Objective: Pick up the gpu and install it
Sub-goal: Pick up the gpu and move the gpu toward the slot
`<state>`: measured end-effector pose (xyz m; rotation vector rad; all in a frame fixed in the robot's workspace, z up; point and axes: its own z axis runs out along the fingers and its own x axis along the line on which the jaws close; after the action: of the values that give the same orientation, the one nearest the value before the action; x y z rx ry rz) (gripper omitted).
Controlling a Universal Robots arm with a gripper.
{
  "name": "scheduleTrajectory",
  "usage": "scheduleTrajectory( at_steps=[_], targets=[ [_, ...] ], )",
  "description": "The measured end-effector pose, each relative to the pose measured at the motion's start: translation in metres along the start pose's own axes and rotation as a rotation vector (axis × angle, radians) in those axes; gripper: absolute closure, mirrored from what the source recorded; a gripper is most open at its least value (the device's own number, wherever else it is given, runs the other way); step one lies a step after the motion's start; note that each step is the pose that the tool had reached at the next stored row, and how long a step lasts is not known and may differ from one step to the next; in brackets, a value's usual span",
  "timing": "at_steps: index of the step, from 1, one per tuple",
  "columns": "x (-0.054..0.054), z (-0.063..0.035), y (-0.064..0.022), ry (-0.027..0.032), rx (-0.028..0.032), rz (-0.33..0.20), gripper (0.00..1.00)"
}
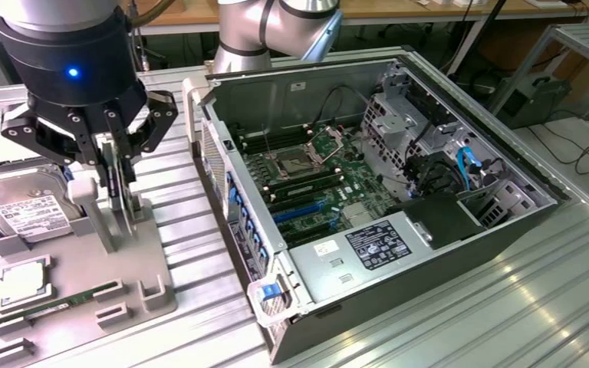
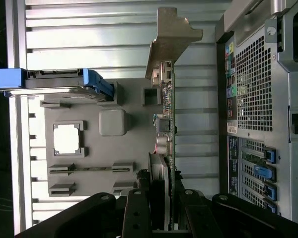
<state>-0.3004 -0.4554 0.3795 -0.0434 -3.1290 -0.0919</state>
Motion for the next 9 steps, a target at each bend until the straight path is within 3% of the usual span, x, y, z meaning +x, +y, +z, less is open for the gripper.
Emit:
scheduleTrajectory(
  at_steps=[9],
  targets=[
    [0.000, -0.0145, 0.0009, 0.0000, 0.0001, 0.000, 0.72]
  ],
)
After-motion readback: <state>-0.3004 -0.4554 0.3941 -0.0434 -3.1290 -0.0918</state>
